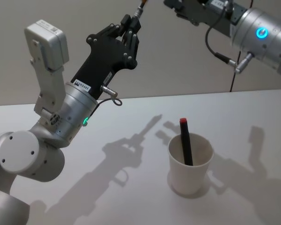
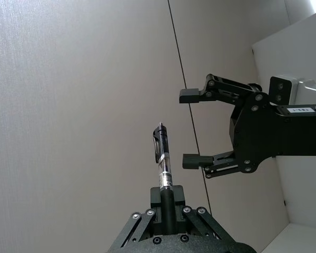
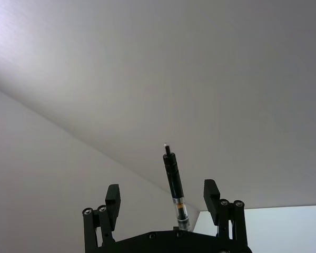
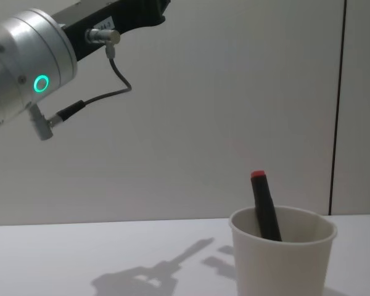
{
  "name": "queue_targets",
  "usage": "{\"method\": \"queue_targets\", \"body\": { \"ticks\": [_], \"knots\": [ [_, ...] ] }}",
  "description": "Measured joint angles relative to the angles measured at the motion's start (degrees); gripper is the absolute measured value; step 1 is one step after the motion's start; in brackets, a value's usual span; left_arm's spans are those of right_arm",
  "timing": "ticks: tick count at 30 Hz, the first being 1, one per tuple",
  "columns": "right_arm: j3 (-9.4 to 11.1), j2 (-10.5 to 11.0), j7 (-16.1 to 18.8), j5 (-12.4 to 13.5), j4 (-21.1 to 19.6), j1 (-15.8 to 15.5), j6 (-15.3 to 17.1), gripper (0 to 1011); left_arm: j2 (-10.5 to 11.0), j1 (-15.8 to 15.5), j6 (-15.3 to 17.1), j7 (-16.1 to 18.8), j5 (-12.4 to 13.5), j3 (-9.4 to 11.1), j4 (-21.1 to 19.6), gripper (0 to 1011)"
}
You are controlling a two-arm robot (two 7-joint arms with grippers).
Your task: Place the pen into the pen holder.
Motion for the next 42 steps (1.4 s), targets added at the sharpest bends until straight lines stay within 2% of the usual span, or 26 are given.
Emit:
{"method": "queue_targets", "body": {
  "ticks": [12,22,42],
  "knots": [
    [-1.9,-1.2,-0.7,-0.6,2.4,2.9,1.4,1002,0.0,0.0,0.0,0.0,0.0,0.0,0.0,130],
    [-3.2,-1.7,-1.2,-1.5,3.7,4.0,1.5,1002,0.0,0.0,0.0,0.0,0.0,0.0,0.0,130],
    [-5.1,-1.6,-1.2,-3.7,4.9,5.2,-0.8,1001,0.0,0.0,0.0,0.0,0.0,0.0,0.0,130]
  ]
}}
